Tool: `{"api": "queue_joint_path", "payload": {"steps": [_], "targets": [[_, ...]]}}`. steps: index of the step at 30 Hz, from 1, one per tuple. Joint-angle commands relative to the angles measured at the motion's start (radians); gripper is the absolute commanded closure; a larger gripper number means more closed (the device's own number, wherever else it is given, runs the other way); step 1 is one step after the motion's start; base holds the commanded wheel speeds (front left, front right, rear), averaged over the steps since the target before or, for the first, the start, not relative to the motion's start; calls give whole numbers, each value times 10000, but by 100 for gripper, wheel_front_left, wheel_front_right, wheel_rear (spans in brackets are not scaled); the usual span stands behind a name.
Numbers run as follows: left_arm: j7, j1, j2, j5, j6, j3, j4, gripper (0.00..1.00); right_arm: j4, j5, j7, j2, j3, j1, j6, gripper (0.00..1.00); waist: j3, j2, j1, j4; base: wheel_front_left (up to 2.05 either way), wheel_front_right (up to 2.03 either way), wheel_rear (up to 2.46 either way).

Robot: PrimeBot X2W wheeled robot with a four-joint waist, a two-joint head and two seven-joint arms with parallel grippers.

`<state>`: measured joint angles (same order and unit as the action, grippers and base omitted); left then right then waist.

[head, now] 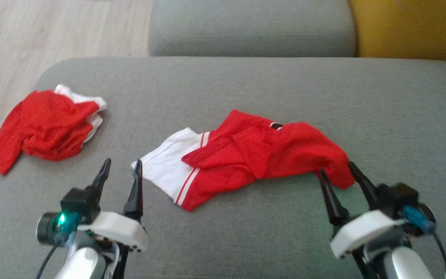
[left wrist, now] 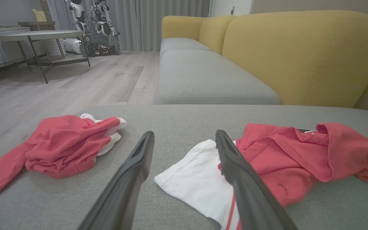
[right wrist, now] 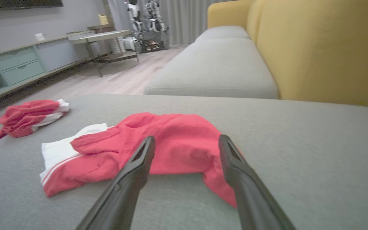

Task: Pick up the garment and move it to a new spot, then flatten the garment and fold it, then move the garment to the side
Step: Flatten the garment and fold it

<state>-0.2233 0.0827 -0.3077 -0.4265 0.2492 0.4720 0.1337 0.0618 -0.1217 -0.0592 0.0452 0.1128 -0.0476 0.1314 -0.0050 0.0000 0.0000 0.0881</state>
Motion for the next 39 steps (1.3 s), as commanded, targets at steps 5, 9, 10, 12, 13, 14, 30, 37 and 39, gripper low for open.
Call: {"api": "queue_joint_path", "payload": {"steps": [5, 9, 10, 12, 13, 14, 30, 37, 39], "targets": [[-226, 1138, 181, 85, -52, -374, -279, 0, 273, 271, -118, 61, 841, 1589, -7, 0, 561, 0, 0, 1048, 0, 0, 0], [-300, 1586, 466, 237, -233, -193, -140, 0, 1133, 398, -262, 363, 1313, 2515, -7, 0, 866, 0, 0, 1865, 0, 0, 0], [-314, 1695, 554, 271, -294, -136, -104, 0, 1362, 373, -285, 447, 1397, 2730, -7, 0, 943, 0, 0, 2083, 0, 0, 0], [-341, 1885, 713, 353, -374, -73, -35, 0, 1907, 368, -371, 649, 1587, 3172, -7, 0, 1083, 0, 0, 2460, 0, 0, 0], [-351, 1966, 797, 397, -411, -41, -9, 0, 2192, 350, -385, 727, 1643, 3378, -7, 0, 1145, 0, 0, 2639, 0, 0, 0], [-360, 2032, 886, 434, -447, -18, 16, 0, 2509, 355, -419, 813, 1686, 3570, -7, 0, 1188, 0, 0, 2806, 0, 0, 0], [-383, 1828, 1674, 1403, -931, -612, -493, 0, 5807, 839, -676, 723, 919, 4994, -7, 100, 1213, 0, 0, 3439, 0, 0, 0], [-384, 1584, 1785, 1707, -1065, -981, -591, 0, 5403, 676, -189, 554, 345, 4813, -7, 100, 1050, 0, 0, 3097, 0, 0, 0], [-384, 1507, 1795, 1780, -1127, -1083, -594, 0, 5114, 566, -48, 496, 16, 4630, -7, 100, 976, 0, 0, 2926, 0, 0, 0]]}}
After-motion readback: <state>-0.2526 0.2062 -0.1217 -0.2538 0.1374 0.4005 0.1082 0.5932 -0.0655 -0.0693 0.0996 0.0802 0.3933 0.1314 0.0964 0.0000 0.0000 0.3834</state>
